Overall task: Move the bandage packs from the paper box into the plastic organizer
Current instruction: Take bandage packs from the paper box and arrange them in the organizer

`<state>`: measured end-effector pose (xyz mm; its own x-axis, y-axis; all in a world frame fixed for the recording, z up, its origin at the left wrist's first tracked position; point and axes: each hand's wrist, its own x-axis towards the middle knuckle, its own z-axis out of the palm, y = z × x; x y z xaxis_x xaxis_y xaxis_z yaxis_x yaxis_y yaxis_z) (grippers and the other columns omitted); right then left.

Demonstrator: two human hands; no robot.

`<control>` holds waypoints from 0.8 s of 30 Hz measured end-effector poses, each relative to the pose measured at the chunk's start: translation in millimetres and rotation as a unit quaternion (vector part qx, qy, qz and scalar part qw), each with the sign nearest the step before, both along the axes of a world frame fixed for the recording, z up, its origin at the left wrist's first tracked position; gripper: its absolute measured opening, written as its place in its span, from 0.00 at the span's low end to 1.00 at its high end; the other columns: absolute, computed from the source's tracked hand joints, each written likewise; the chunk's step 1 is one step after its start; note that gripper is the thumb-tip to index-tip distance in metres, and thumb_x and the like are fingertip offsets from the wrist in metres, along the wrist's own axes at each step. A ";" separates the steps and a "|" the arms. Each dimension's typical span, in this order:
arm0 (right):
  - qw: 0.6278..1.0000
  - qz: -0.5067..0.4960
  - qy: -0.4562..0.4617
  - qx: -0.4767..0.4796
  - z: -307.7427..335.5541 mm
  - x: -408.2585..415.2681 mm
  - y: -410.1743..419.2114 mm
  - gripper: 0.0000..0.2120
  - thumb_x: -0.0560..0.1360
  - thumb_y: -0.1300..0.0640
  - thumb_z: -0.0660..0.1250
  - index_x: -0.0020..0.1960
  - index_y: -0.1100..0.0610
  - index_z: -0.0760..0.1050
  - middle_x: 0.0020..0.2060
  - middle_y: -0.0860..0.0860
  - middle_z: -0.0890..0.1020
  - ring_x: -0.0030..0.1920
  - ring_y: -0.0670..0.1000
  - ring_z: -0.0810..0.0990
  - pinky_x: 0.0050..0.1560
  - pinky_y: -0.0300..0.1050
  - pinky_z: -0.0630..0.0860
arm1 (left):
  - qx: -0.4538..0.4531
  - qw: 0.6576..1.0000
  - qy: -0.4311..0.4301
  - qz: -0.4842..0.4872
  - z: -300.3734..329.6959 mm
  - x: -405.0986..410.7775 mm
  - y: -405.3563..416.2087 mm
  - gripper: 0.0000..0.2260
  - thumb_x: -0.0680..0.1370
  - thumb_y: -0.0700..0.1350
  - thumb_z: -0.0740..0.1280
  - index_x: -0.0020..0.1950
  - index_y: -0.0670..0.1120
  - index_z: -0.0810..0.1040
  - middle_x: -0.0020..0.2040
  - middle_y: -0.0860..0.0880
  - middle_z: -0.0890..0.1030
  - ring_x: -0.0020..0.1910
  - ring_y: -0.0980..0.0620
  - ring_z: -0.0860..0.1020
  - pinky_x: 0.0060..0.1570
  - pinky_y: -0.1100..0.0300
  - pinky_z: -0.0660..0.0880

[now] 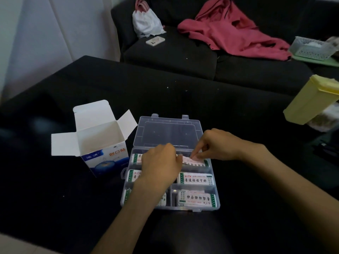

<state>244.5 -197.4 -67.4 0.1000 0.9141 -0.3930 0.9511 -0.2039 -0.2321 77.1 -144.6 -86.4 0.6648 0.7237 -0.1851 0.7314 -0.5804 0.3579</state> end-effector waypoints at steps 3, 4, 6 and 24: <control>1.000 -0.006 0.001 0.019 3.8 0.1 4.6 0.07 0.73 0.49 0.70 0.50 0.46 0.82 0.47 0.41 0.83 0.42 0.41 0.77 0.45 0.41 0.78 | 0.034 0.999 -0.006 0.021 -3.0 2.8 -1.9 0.11 0.80 0.53 0.61 0.47 0.47 0.78 0.37 0.51 0.75 0.40 0.51 0.76 0.41 0.57 0.71; 1.000 -0.011 0.016 0.022 5.8 -0.2 5.2 0.08 0.73 0.49 0.70 0.51 0.47 0.82 0.47 0.41 0.83 0.42 0.41 0.77 0.46 0.41 0.77 | 0.033 0.999 -0.008 0.022 -3.3 3.3 -1.5 0.11 0.80 0.53 0.62 0.47 0.48 0.79 0.37 0.50 0.75 0.40 0.51 0.76 0.41 0.57 0.72; 0.999 -0.008 0.033 0.008 10.1 -2.3 4.9 0.11 0.73 0.48 0.70 0.55 0.48 0.81 0.44 0.41 0.81 0.41 0.41 0.77 0.44 0.39 0.76 | 0.033 0.999 -0.007 0.021 -4.0 4.2 -0.9 0.10 0.80 0.52 0.62 0.48 0.48 0.79 0.38 0.50 0.75 0.40 0.51 0.77 0.40 0.57 0.72; 0.998 -0.039 0.049 0.025 -3.4 -0.3 -6.1 0.08 0.74 0.50 0.69 0.52 0.47 0.81 0.42 0.43 0.82 0.40 0.43 0.77 0.47 0.43 0.79 | 0.005 0.999 -0.044 0.027 -5.5 2.7 0.5 0.12 0.79 0.53 0.63 0.56 0.50 0.81 0.48 0.51 0.82 0.42 0.54 0.75 0.42 0.60 0.71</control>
<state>244.2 -203.5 -70.8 0.1344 0.9236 -0.3591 0.9048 -0.2621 -0.3357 79.8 -144.0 -91.9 0.6375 0.7609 -0.1210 0.7283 -0.5441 0.4166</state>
